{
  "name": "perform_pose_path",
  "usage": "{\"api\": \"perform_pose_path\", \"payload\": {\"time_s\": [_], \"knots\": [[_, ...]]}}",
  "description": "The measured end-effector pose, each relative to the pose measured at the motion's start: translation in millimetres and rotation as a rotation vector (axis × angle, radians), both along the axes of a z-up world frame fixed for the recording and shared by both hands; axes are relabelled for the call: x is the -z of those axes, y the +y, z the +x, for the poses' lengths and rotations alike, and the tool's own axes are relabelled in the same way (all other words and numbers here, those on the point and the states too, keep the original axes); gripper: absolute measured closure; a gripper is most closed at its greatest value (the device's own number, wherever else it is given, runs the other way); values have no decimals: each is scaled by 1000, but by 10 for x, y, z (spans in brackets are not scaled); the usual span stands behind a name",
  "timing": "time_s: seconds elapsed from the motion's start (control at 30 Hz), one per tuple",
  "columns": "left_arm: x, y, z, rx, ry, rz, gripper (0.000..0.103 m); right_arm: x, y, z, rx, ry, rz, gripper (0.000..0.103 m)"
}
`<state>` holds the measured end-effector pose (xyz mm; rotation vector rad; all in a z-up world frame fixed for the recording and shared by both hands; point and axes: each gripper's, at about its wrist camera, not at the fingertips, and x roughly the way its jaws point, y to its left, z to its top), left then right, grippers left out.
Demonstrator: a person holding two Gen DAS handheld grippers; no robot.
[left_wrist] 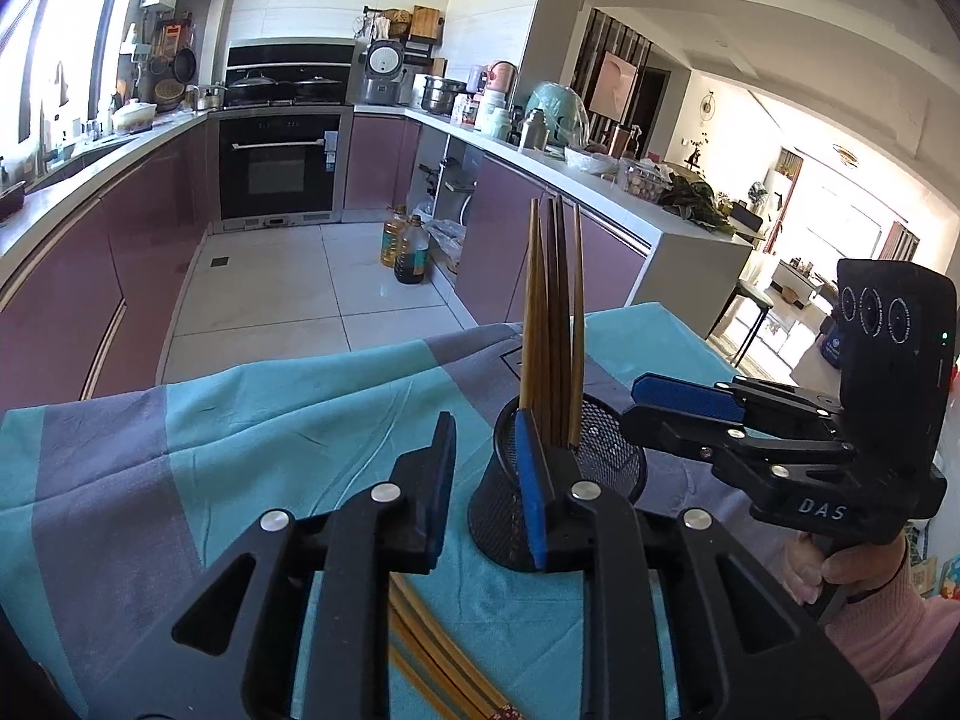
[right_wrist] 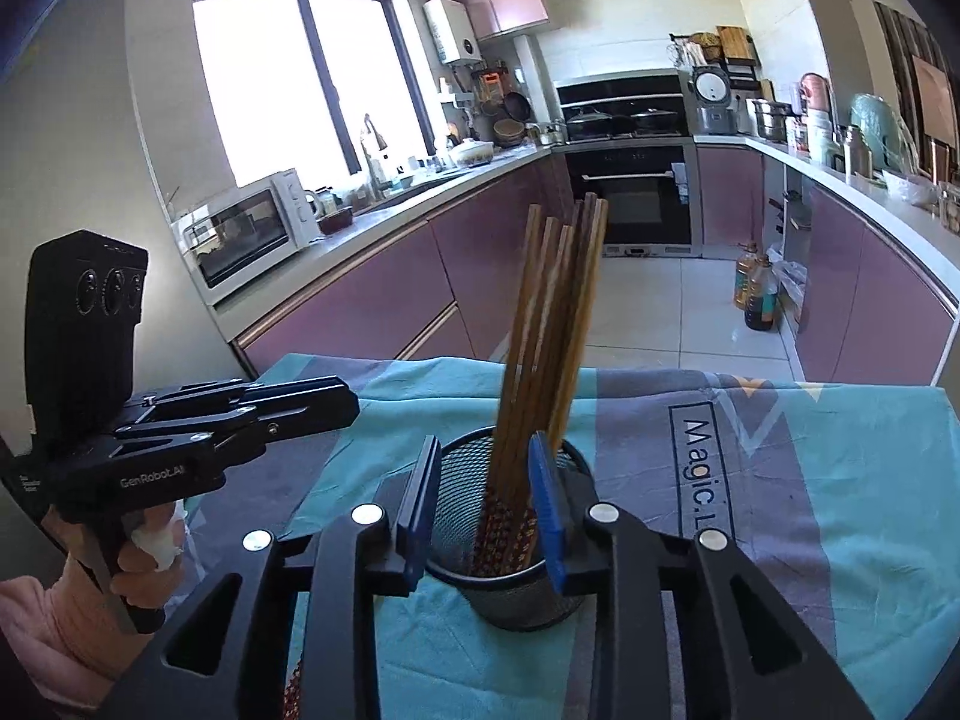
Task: Organize utensils
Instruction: 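Open both grippers to release the chopsticks into the mesh cup, then withdraw both open grippers from the cup toward the loose chopsticks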
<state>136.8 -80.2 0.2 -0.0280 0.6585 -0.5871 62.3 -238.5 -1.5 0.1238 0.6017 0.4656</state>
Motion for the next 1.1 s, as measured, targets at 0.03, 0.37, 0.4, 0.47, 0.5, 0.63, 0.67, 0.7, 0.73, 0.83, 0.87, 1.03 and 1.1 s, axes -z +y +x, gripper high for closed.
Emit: {"api": "perform_pose_path", "payload": {"time_s": [0.03,0.37,0.4,0.47,0.5,0.63,0.67,0.7,0.73,0.83,0.87,1.03,1.1], "knots": [[17,72,-65,-14,-5,-2,79,-7,40,-54,-20,-7,-7,68],[498,456,-513,-105,38,87,71,488,556,-204,-183,148,-34,65],[582,477,-531,-112,56,103,71,562,607,-200,-186,167,-41,65],[747,530,-574,-116,97,107,71,706,714,-186,-200,210,-58,65],[800,527,-578,-121,115,113,71,755,743,-178,-202,225,-62,65],[1039,587,-600,-136,179,124,71,885,832,-170,-195,263,-86,65],[1083,573,-606,-137,186,126,71,896,835,-165,-194,268,-87,65],[1121,579,-615,-137,194,128,71,903,836,-161,-192,270,-90,65],[1156,578,-612,-138,200,130,71,909,844,-163,-187,270,-96,65],[1220,572,-603,-139,218,137,71,921,865,-178,-185,271,-107,65],[1231,565,-594,-139,223,139,71,927,881,-188,-183,270,-118,65],[1217,491,-567,-133,232,145,69,982,911,-212,-182,276,-142,66],[1225,484,-564,-132,233,149,69,992,930,-217,-181,274,-154,66]]}}
